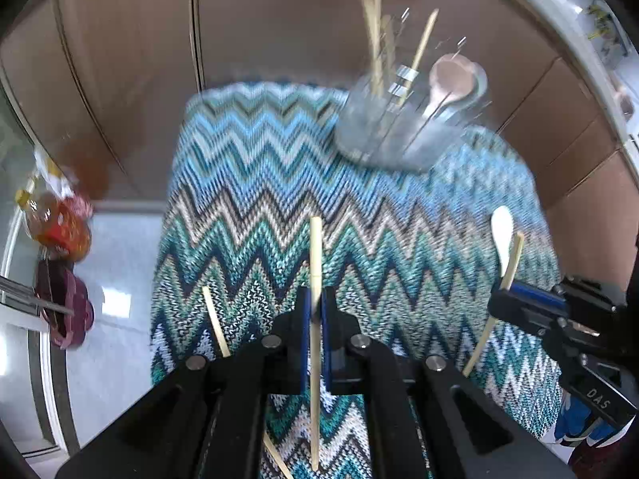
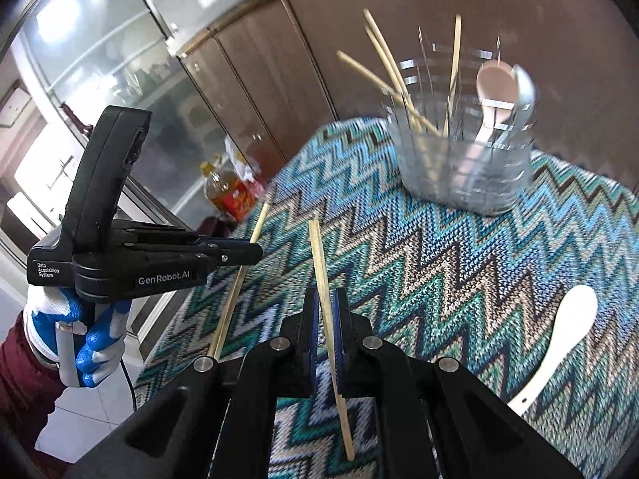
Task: Organize utensils
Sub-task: 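Lift and carry the chopstick with the right tool while the left carries its chopstick toward the holder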
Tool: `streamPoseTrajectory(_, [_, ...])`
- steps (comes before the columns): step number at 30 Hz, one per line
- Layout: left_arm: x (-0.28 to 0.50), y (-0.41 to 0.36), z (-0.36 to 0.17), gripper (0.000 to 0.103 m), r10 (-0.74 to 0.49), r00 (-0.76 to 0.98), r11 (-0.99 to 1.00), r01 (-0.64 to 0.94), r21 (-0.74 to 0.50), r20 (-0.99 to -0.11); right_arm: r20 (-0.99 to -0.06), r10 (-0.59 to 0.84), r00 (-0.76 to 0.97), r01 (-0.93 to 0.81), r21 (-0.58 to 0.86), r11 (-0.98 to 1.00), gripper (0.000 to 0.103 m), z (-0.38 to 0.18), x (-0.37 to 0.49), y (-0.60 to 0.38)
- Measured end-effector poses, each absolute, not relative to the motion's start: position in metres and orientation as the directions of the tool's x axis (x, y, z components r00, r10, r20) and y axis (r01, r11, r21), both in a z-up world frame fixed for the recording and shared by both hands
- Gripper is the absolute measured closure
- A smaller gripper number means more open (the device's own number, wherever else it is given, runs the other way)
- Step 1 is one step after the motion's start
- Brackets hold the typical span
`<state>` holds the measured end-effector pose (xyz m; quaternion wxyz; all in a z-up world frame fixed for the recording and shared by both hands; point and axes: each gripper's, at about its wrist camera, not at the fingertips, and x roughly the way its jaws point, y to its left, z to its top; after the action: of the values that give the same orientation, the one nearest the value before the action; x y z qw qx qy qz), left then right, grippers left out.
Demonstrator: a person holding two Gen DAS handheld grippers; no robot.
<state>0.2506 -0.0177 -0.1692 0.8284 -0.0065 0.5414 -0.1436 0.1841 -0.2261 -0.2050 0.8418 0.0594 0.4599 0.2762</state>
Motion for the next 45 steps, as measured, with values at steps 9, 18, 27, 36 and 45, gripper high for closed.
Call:
streamPoseTrajectory(9, [0.197,0.005,-0.108,0.098,-0.294,0.571,0.954,0.219,-0.203,-0.767,-0.665,0.515,0.542,-0.424,0.313,0.850,0.097,-0.158,0.111,-0.231])
streamPoseTrajectory(18, [0.157,0.012,-0.068,0.098,-0.312,0.673,0.950,0.226,-0.216,-0.670,-0.610,0.511,0.605,-0.435,0.285,0.854,0.098,-0.125,0.069,-0.237])
streamPoseTrajectory(27, [0.136,0.011,-0.042,0.098,-0.300,0.758,0.954,0.220,-0.205,-0.579,-0.547,0.502,0.670,-0.447,0.242,0.861,0.098,-0.100,0.051,-0.241])
streamPoseTrajectory(36, [0.153,-0.002,-0.018,0.098,-0.293,0.834,0.953,0.215,-0.214,-0.467,-0.486,0.487,0.726,-0.437,0.222,0.872,0.098,-0.081,0.070,-0.252])
streamPoseTrajectory(45, [0.211,-0.026,0.010,0.098,-0.304,0.890,0.940,0.221,-0.260,-0.340,-0.364,0.464,0.808,-0.412,0.214,0.886,0.098,-0.050,0.133,-0.272])
